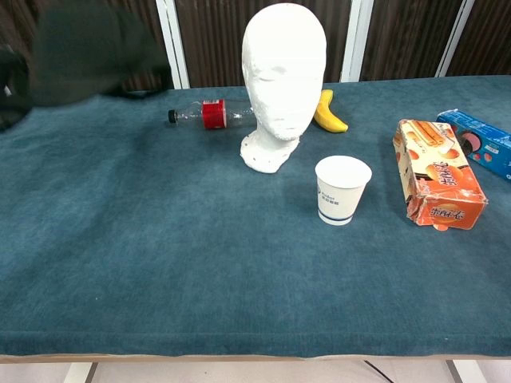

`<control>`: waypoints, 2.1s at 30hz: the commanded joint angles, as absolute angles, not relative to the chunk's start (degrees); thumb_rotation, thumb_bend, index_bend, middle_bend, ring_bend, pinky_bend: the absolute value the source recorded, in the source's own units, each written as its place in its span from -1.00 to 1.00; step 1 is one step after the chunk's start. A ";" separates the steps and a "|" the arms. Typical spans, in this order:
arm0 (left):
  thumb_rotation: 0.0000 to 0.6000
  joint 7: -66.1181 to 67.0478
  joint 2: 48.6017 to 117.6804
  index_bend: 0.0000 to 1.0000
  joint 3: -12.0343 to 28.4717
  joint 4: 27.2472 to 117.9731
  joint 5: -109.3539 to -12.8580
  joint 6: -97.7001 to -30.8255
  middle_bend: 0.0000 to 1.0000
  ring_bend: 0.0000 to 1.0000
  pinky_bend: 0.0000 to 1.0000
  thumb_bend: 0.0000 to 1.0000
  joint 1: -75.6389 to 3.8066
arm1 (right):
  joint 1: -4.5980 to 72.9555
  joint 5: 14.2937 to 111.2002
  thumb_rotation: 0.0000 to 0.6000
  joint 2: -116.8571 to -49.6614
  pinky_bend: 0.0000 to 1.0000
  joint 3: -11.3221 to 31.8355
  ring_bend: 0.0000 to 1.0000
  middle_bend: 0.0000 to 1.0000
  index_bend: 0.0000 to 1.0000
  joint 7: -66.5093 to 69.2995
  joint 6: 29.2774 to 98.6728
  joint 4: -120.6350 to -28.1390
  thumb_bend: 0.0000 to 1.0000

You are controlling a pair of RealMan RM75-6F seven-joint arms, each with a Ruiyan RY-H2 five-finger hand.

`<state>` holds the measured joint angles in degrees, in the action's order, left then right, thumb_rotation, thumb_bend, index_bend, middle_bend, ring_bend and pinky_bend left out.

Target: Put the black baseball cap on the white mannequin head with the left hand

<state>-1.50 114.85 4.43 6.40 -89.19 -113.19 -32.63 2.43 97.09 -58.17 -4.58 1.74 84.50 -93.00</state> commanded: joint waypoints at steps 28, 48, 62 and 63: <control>1.00 12.96 114.74 0.47 7.41 14.76 -89.94 -97.61 0.50 0.27 0.35 0.15 -65.42 | 3.98 96.34 1.00 -56.34 -1.00 -4.30 -1.00 -1.00 -1.00 7.81 82.79 -92.06 -0.85; 1.00 12.77 118.99 0.48 1.72 13.19 -93.30 -93.24 0.52 0.30 0.34 0.15 -61.41 | 3.43 98.61 1.00 -55.92 -1.00 -5.19 -1.00 -1.00 -1.00 9.59 84.77 -91.14 -0.85; 1.00 13.54 118.61 -1.00 3.15 18.68 -90.70 -88.80 -0.71 -0.57 -0.04 -0.37 -57.33 | 3.26 98.60 1.00 -55.91 -1.00 -5.19 -1.00 -1.00 -1.00 9.85 85.25 -90.93 -0.85; 1.00 13.66 118.29 -1.00 3.17 19.51 -90.69 -88.70 -0.79 -0.64 -0.07 -0.40 -57.11 | 3.25 98.60 1.00 -55.91 -1.00 -5.21 -1.00 -1.00 -1.00 9.80 85.24 -90.94 -0.85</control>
<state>13.50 118.76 2.90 18.49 -90.98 -89.12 -57.54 3.25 98.60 -55.91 -5.20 9.80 85.24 -90.94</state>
